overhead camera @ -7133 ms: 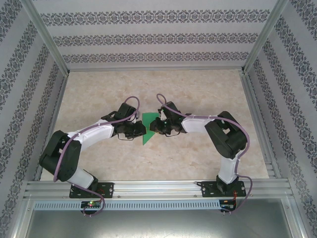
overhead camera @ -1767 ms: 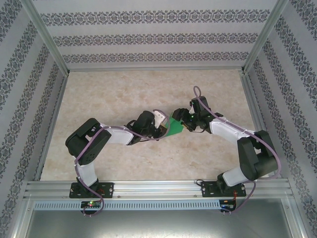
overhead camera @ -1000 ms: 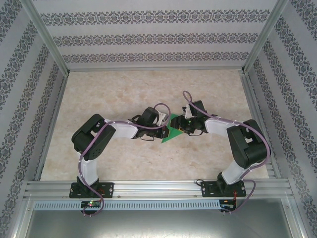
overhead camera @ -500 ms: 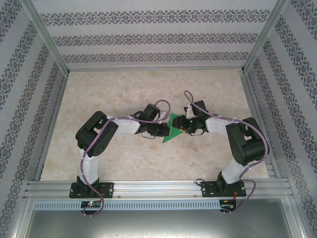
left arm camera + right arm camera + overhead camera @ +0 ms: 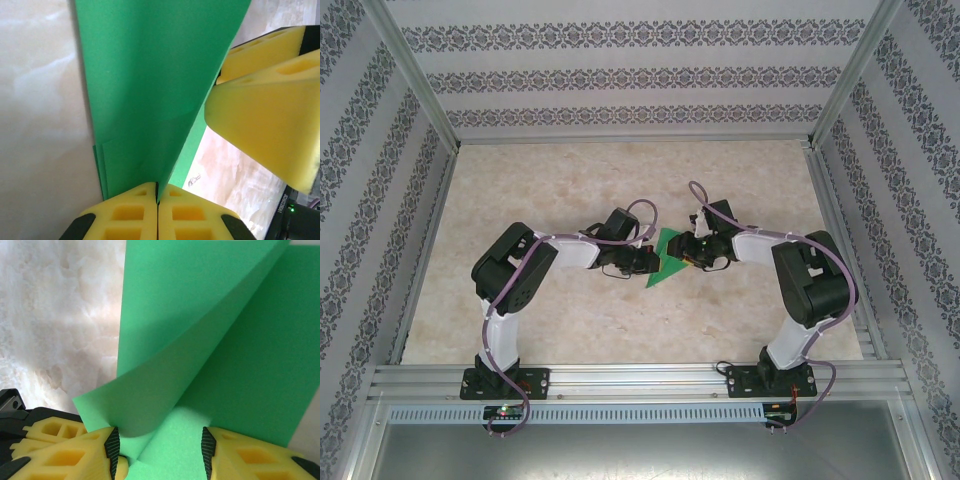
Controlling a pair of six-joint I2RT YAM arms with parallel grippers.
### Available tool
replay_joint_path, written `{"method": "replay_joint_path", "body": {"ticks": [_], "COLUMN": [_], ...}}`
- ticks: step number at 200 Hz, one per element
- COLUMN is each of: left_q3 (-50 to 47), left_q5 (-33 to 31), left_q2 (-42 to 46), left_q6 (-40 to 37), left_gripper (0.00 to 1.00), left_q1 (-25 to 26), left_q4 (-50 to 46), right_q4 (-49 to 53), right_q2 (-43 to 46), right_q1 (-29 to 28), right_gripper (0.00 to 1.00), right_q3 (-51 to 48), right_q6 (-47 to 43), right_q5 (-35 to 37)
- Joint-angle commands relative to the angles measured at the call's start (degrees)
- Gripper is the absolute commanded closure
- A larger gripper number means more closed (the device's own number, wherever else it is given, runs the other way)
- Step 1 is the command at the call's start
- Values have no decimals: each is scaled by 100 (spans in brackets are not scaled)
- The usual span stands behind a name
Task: Fold a paper plane with a square sheet of paper (pick it up from the middle)
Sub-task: Fourth fold the wing at the center of the table.
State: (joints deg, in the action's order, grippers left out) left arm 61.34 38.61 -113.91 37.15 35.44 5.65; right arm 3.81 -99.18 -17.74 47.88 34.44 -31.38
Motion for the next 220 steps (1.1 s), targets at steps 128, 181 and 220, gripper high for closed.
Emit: {"method": "replay_joint_path", "body": {"ticks": [128,181,220], "left_q3": [-61,-334,-562], "left_q5": [293,-365,-457], "left_q2": [50,813,1050], "left_q6": [101,9,410], "left_gripper": [70,64,76], "left_q1": [-147,-266,-233], "left_q4": [263,-400,399], "right_q4": [1275,1584,1817], "right_q2": [-422,-567,-695], "right_q1": [-257,-318,-383], "right_gripper": [46,45,45], "right_q3": [588,711,825], "right_q6": [5,123,191], "right_q5": [1036,1298,1521]}}
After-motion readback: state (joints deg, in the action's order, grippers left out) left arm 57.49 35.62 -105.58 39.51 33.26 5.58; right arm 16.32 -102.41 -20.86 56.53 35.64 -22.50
